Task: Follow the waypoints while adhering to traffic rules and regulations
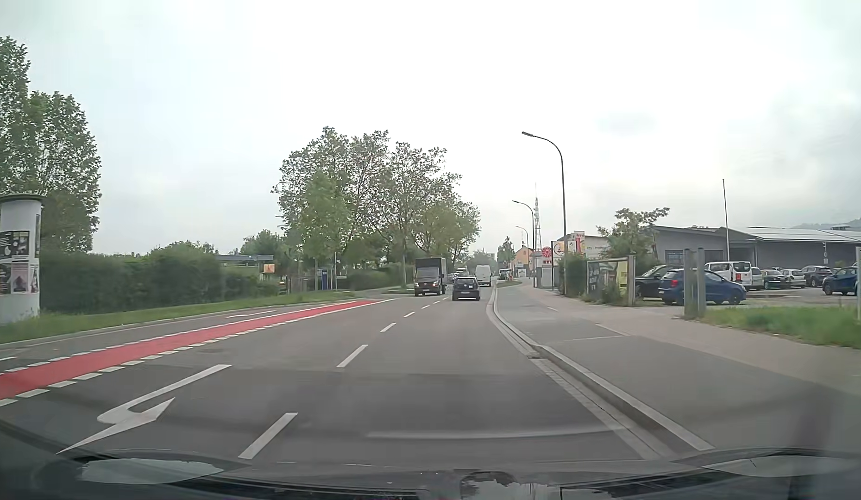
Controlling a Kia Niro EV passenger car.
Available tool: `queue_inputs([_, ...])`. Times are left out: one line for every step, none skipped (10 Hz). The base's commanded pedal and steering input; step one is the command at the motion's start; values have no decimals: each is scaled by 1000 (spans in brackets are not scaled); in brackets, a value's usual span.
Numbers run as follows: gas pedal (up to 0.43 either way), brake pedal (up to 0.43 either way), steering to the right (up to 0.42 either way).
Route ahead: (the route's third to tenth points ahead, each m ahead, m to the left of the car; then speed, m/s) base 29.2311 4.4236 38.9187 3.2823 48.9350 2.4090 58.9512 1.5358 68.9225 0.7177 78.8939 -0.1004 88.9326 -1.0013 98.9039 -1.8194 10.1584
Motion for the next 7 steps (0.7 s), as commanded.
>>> queue_inputs([150, 0, -5])
queue_inputs([150, 0, -2])
queue_inputs([150, 0, 1])
queue_inputs([150, 0, 2])
queue_inputs([150, 0, 3])
queue_inputs([150, 0, 4])
queue_inputs([138, 0, 8])
